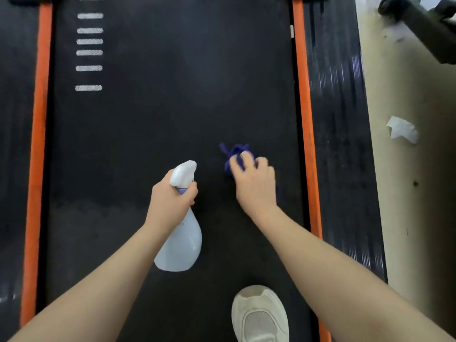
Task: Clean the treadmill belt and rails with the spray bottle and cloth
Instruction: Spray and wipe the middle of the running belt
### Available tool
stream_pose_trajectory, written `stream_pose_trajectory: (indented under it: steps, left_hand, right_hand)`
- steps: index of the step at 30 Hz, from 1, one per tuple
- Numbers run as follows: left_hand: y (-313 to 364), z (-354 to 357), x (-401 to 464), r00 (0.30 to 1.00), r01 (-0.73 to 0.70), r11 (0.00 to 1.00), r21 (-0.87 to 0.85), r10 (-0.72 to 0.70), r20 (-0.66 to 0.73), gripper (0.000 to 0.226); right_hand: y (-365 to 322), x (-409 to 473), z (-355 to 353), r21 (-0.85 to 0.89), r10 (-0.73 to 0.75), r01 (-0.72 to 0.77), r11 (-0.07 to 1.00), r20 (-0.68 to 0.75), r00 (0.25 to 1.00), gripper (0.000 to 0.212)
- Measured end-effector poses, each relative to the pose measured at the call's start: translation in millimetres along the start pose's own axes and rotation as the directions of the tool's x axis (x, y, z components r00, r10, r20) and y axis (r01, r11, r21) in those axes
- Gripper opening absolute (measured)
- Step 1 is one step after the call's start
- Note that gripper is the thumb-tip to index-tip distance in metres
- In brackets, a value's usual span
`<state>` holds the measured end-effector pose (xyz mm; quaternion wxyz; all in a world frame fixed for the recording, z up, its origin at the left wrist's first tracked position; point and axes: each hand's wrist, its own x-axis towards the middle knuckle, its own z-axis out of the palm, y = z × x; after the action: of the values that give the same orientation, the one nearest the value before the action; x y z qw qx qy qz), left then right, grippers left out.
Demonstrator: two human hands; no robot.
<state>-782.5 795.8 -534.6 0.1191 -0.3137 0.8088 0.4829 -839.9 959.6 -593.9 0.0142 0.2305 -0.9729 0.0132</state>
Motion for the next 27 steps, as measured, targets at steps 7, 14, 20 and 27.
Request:
stream_pose_trajectory:
  steps: [7, 14, 20, 27]
  left_hand:
    - [2, 4, -2, 0.983, -0.028, 0.999, 0.044, 0.019, 0.183, 0.032]
    - [21, 40, -24, 0.917, -0.222, 0.932, 0.287, 0.099, 0.386, 0.024]
    - [37, 66, -30, 0.951, -0.053, 0.972, 0.230, -0.021, 0.309, 0.021]
    - [54, 104, -40, 0.916, -0.177, 0.951, 0.254, 0.065, 0.395, 0.017]
  right_hand:
    - [10, -45, 2, 0.161, -0.457, 0.443, 0.882, 0.065, 0.887, 0.044]
    - [63, -60, -56, 0.512, 0.359, -0.324, 0.796, 0.034, 0.933, 0.033]
    - [89, -103, -73, 0.519, 0.547, -0.530, 0.671, 0.136, 0.826, 0.031]
    - [85, -117, -60, 0.533, 0.575, -0.542, 0.649, 0.121, 0.809, 0.034]
